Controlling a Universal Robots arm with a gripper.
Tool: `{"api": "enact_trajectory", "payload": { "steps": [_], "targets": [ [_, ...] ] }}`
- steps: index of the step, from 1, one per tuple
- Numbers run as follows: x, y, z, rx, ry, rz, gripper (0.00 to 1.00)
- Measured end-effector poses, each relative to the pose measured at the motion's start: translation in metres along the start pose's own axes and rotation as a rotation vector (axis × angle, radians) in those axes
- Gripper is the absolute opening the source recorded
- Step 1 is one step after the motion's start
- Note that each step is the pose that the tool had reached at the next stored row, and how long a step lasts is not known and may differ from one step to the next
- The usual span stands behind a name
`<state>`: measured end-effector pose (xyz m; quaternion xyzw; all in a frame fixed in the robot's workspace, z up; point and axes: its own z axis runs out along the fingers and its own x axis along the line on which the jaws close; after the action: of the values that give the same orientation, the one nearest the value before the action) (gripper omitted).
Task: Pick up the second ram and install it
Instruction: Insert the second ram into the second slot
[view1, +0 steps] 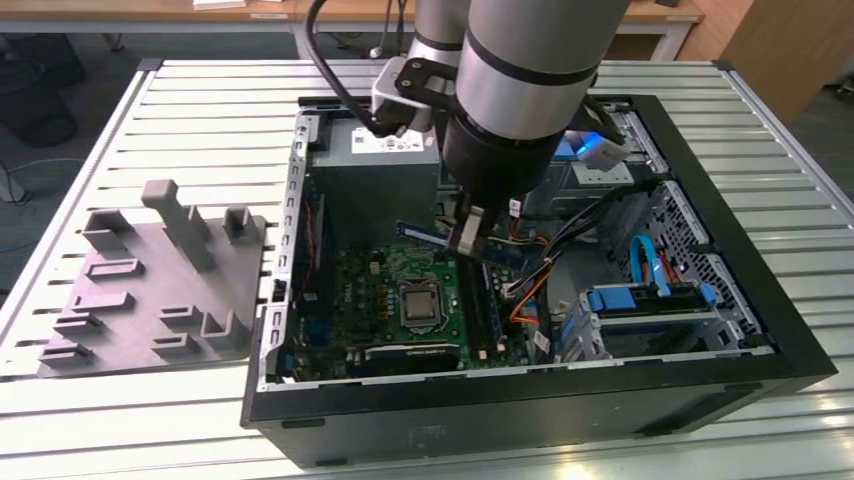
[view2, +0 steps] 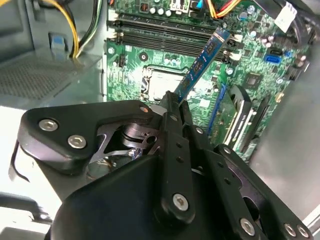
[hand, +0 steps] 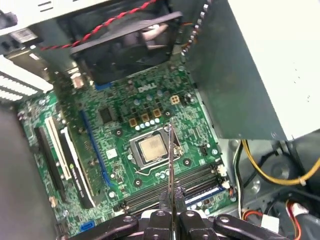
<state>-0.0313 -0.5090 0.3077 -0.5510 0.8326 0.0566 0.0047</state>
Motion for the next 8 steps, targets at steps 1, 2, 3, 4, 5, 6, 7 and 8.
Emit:
{"api": "enact_trajectory", "payload": {
  "steps": [1, 2, 3, 4, 5, 6, 7, 8],
  "targets": [
    [0.0000, 0.0000, 0.0001, 0.0013, -0.0017, 0.019, 0.14],
    [0.0000, 0.0000, 0.0002, 0.0026, -0.0033, 0.037, 0.14],
    [0.0000, 0.0000, 0.0004, 0.0039, -0.0050, 0.055, 0.14],
    [0.0000, 0.0000, 0.0004, 0.0051, -0.0065, 0.072, 0.14],
    [0.0000, 0.0000, 0.0005, 0.0063, -0.0079, 0.089, 0.14],
    [0.0000, 0.0000, 0.0005, 0.0074, -0.0093, 0.105, 0.14],
    [0.0000, -0.0001, 0.0006, 0.0085, -0.0108, 0.120, 0.14],
    [0.0001, 0.0000, 0.0007, 0.0097, -0.0122, 0.137, 0.14]
  ]
}}
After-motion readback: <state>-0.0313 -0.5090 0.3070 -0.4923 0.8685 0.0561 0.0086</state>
